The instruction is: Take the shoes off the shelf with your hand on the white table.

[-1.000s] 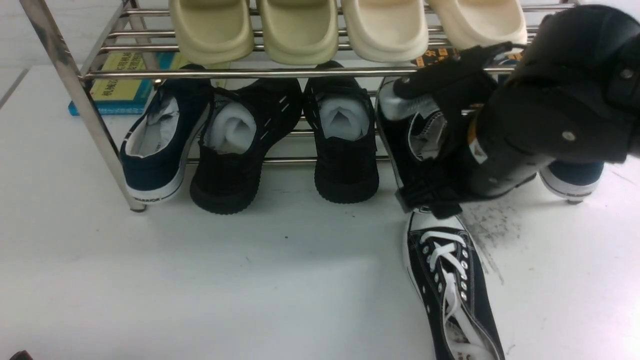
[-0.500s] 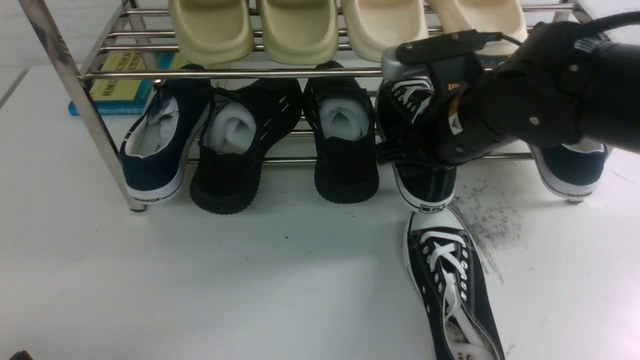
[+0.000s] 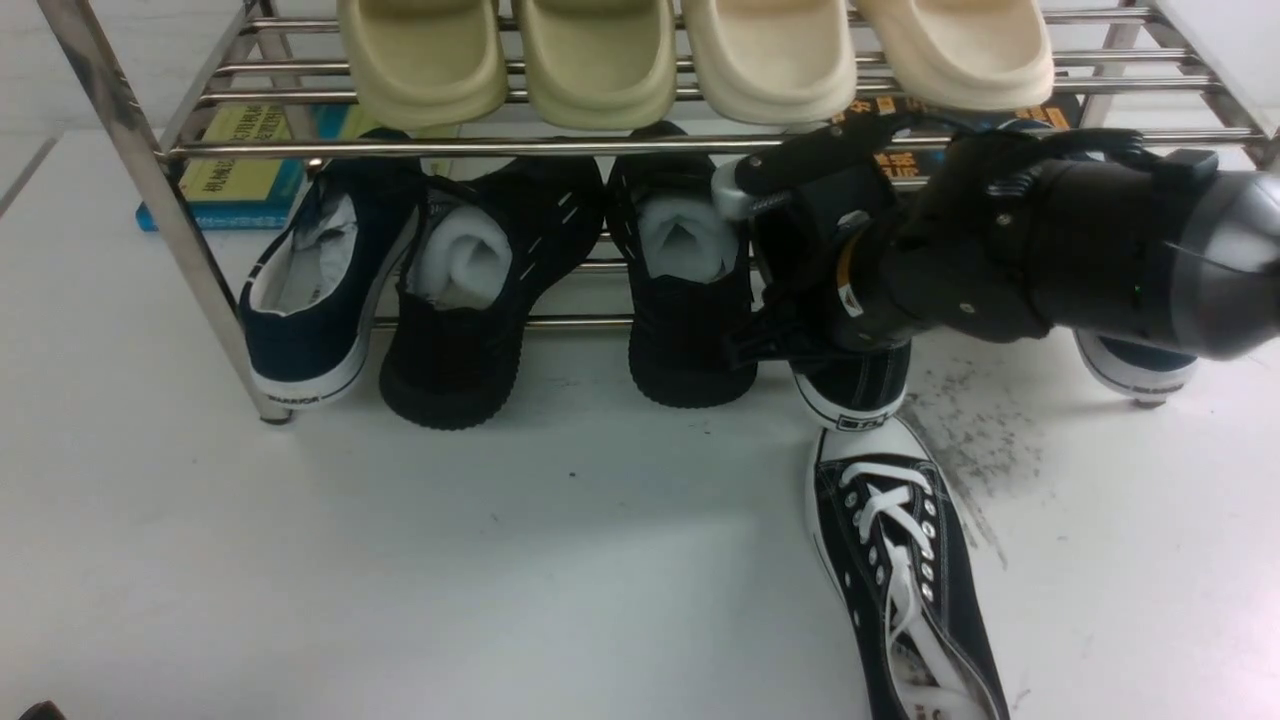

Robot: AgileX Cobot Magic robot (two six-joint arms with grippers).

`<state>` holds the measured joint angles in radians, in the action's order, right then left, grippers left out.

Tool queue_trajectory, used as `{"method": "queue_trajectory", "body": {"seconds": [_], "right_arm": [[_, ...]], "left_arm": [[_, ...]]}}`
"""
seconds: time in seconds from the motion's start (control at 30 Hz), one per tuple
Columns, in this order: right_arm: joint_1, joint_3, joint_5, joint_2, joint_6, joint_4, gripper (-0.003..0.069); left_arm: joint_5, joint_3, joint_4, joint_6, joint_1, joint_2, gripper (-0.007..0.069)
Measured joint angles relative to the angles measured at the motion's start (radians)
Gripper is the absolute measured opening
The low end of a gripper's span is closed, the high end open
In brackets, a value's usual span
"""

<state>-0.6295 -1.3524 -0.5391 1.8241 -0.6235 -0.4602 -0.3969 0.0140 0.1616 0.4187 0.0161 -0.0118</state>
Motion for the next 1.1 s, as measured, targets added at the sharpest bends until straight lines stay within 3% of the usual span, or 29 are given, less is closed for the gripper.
{"method": "queue_trajectory", "body": {"seconds": [0.07, 0.17, 0.53, 0.77, 0.83, 1.1], "right_arm": [[0.000, -0.002, -0.016, -0.004, -0.003, -0.004, 0.0077], [0.000, -0.008, -0.078, -0.024, -0.004, 0.001, 0.0002], [-0.005, -0.012, -0.481, -0.290, 0.177, 0.185, 0.0001], [-0.053, -0.001, -0.675, -0.450, 0.218, 0.319, 0.0001], [-0.085, 0.023, -0.692, -0.487, 0.208, 0.335, 0.0001], [-0.420, 0.204, -0.612, -0.577, 0.002, 0.389, 0.0004]], "left_arm": [[0.000, 0.000, 0.000, 0.000, 0.000, 0.000, 0.0243], [0.000, 0.000, 0.000, 0.000, 0.000, 0.000, 0.0243], [0.000, 0.000, 0.000, 0.000, 0.000, 0.000, 0.0243], [0.000, 0.000, 0.000, 0.000, 0.000, 0.000, 0.0243], [0.000, 0.000, 0.001, 0.000, 0.000, 0.000, 0.0243], [0.000, 0.000, 0.000, 0.000, 0.000, 0.000, 0.0243]]}}
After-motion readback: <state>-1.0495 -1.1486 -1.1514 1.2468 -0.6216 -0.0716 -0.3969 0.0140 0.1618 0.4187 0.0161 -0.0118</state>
